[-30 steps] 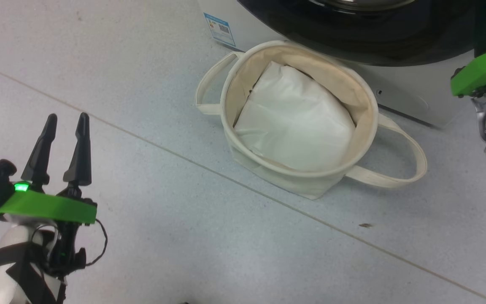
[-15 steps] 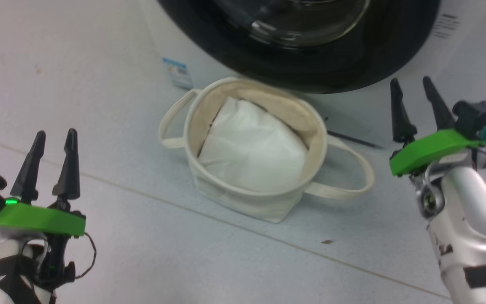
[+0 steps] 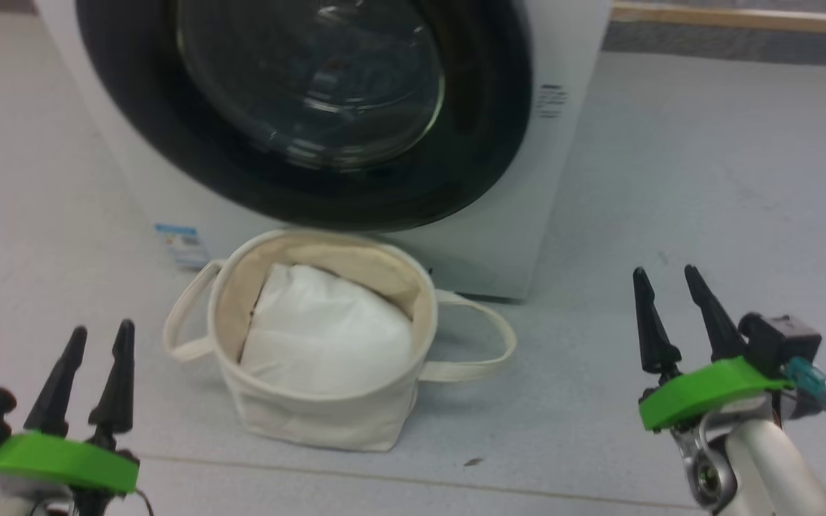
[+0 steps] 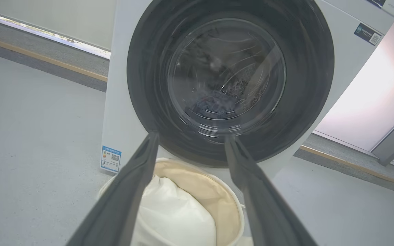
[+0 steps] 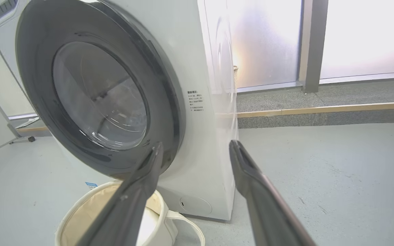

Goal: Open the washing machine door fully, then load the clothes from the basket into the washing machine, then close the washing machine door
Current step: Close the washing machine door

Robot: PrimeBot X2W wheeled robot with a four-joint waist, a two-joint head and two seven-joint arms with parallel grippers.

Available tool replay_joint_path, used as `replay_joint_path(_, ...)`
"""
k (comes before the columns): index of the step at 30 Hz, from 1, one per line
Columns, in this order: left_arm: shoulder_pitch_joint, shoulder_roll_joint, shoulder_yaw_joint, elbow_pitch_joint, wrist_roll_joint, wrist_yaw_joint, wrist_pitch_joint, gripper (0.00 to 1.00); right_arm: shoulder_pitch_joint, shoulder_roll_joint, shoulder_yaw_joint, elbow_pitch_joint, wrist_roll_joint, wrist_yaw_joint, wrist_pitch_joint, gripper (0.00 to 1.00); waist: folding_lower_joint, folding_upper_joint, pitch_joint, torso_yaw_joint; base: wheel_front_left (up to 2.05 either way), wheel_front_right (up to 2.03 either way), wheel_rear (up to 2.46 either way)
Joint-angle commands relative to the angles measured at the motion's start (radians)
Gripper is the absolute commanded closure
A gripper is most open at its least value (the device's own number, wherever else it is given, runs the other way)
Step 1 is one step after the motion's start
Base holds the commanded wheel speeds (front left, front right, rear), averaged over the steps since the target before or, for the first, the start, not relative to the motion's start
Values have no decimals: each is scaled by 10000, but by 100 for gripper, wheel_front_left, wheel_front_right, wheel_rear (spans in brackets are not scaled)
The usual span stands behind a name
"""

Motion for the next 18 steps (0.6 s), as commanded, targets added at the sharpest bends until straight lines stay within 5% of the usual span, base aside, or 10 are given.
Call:
replay_joint_path(1, -236, 482, 393, -322, -58, -57, -59, 0, -94, 15, 172, -419, 86, -2, -51, 0, 4, -1, -478, -580, 0, 0, 0)
replay_joint_path(18, -84, 599, 184, -384, -128, -57, -59, 0, 729, 200, -28, -1045, 141, -2, -51, 0, 4, -1, -590, -685, 0, 0, 0)
